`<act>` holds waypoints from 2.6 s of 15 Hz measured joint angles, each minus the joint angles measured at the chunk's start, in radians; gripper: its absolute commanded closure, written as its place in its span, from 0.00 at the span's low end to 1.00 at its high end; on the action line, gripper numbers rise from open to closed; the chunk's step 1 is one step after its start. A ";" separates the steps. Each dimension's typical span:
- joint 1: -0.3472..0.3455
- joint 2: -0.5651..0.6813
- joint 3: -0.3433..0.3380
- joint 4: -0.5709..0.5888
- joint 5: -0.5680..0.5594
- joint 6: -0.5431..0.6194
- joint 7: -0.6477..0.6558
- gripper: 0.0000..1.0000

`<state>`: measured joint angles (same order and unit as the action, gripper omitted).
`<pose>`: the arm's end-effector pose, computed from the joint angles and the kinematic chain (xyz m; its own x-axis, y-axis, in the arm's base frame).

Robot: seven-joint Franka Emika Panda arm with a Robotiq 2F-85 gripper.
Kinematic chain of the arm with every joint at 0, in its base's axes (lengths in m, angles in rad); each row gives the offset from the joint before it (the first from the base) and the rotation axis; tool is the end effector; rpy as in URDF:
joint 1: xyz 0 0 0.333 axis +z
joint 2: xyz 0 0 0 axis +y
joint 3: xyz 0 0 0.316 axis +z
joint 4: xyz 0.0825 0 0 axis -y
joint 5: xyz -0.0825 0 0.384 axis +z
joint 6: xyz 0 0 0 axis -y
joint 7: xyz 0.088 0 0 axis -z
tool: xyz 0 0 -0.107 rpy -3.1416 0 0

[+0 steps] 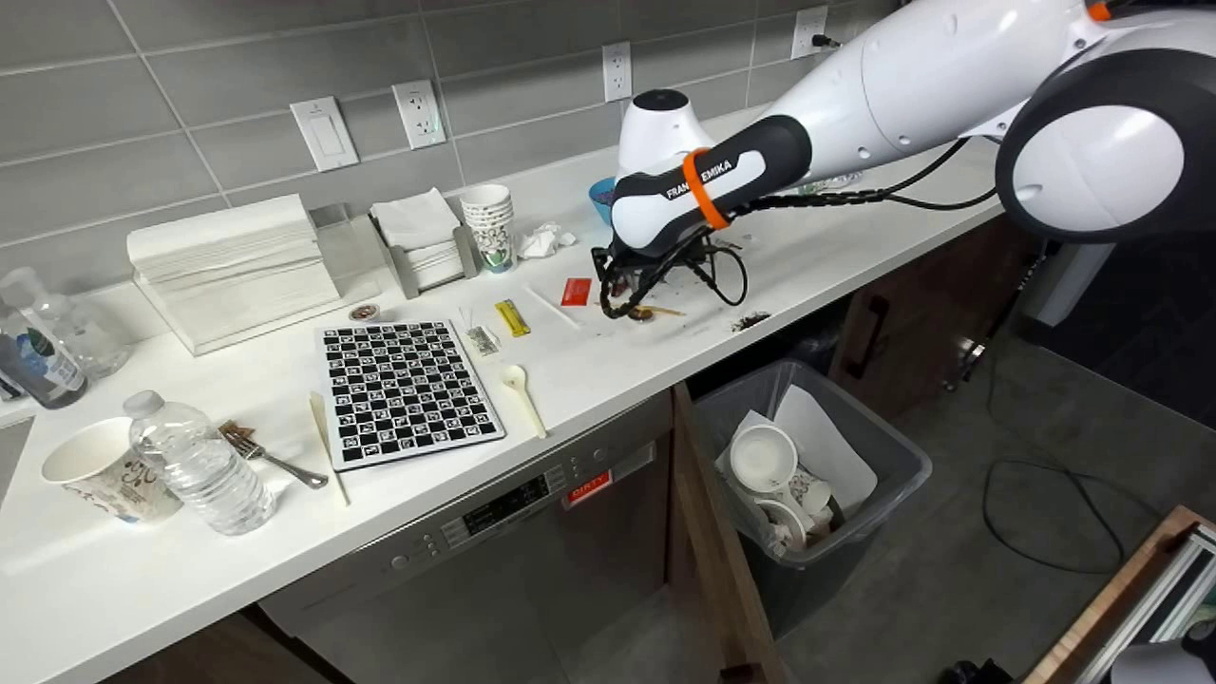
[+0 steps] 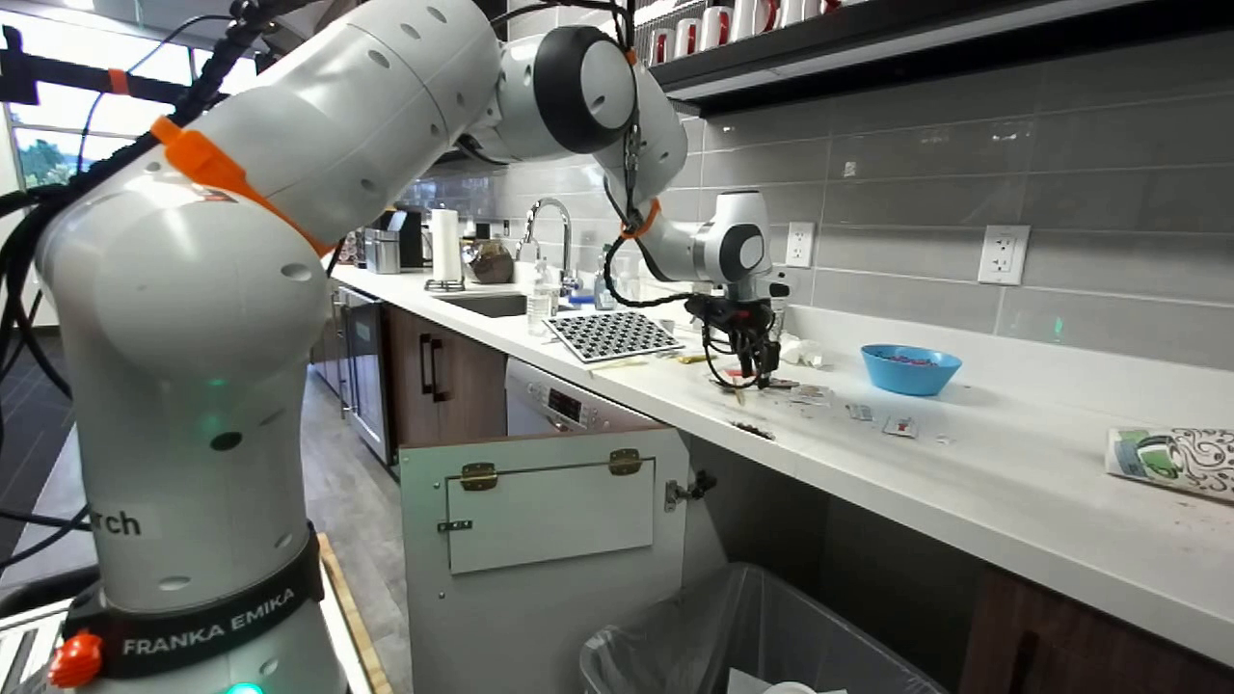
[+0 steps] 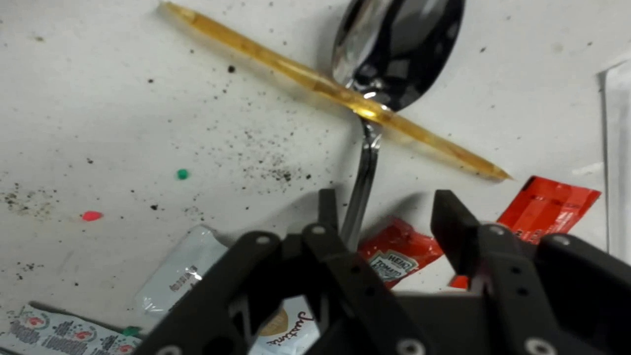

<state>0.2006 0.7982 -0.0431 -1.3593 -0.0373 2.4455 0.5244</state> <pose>0.7534 0.1278 0.2734 0.9070 -0.3180 0.2760 -0.3056 -0.9481 -0.0881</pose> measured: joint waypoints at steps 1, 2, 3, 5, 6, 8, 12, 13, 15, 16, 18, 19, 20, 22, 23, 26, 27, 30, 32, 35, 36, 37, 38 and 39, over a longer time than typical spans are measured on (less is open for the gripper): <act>0.001 0.002 -0.003 0.002 0.000 0.000 0.005 0.80; 0.001 0.003 -0.005 0.003 0.000 0.000 0.007 0.87; 0.001 0.005 -0.007 0.006 0.000 0.000 0.009 0.90; 0.002 0.008 -0.010 0.010 0.000 0.000 0.014 1.00; 0.002 0.010 -0.012 0.012 0.000 0.000 0.017 0.97; 0.002 0.012 -0.015 0.015 0.000 0.000 0.021 0.97; 0.002 0.015 -0.016 0.021 0.000 -0.001 0.023 0.97; 0.002 0.015 -0.016 0.021 0.000 -0.001 0.023 0.97; 0.003 0.015 -0.016 0.023 0.000 -0.001 0.023 0.97; 0.004 0.014 -0.016 0.023 0.000 -0.001 0.023 0.97; 0.007 0.010 -0.015 0.023 0.000 -0.001 0.022 0.97; 0.008 0.007 -0.015 0.023 0.000 -0.001 0.022 0.97; 0.009 0.005 -0.015 0.023 0.000 -0.001 0.022 0.97; 0.010 0.002 -0.015 0.023 0.000 -0.001 0.022 0.97; 0.011 0.001 -0.015 0.023 0.000 -0.001 0.022 0.97; 0.014 -0.008 -0.016 0.015 0.000 -0.001 0.021 0.97; 0.015 -0.012 -0.016 0.011 0.000 -0.001 0.021 0.97; 0.025 -0.038 -0.021 -0.022 -0.004 -0.001 0.021 0.97; 0.035 -0.064 -0.029 -0.055 -0.009 -0.001 0.021 0.97; 0.054 -0.112 -0.043 -0.118 -0.023 0.000 0.025 0.97; 0.059 -0.129 -0.046 -0.141 -0.027 0.001 0.027 0.97; 0.063 -0.148 -0.049 -0.165 -0.032 0.005 0.028 0.97; 0.066 -0.166 -0.051 -0.190 -0.037 0.013 0.029 0.97; 0.068 -0.186 -0.051 -0.218 -0.042 0.028 0.030 0.97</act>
<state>0.2687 0.6126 -0.0945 -1.5778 -0.0792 2.4736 0.5549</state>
